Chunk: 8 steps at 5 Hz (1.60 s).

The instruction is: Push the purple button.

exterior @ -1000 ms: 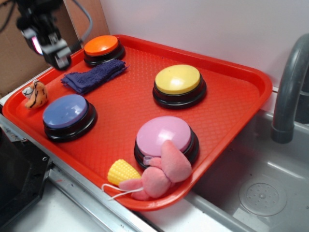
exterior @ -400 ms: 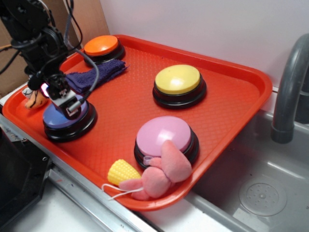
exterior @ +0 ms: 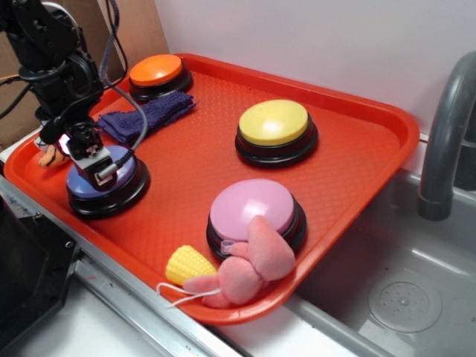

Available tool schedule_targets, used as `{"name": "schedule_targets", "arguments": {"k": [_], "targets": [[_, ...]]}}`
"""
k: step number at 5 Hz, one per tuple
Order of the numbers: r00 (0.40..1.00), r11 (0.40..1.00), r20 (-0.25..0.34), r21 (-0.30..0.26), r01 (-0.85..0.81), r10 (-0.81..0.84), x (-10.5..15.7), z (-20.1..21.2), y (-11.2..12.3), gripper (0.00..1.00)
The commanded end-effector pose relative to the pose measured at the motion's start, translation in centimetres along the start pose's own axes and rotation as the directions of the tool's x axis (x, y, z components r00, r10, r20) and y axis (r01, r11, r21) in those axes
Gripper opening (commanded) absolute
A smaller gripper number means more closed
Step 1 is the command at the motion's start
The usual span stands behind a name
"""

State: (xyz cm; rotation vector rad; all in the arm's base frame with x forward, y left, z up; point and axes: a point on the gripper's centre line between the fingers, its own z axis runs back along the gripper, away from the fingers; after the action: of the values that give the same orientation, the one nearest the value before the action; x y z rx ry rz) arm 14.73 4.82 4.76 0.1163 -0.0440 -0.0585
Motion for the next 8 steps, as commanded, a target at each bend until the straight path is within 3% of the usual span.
{"name": "schedule_targets", "arguments": {"k": [1,3,4,5,8], "targets": [[0.998,0.998,0.03,0.028,-0.053,0.052,2.0,1.2,1.2,1.0],[0.997,0.997,0.044,-0.057,-0.055,0.058,2.2,8.1,2.2,1.0],[0.998,0.995,0.033,-0.082,-0.048,0.051,2.3,8.4,2.0,1.0],[0.998,0.996,0.005,-0.067,-0.059,0.06,2.3,9.1,1.7,1.0],[0.996,0.996,0.026,-0.05,-0.078,0.08,2.0,11.5,1.7,1.0]]}}
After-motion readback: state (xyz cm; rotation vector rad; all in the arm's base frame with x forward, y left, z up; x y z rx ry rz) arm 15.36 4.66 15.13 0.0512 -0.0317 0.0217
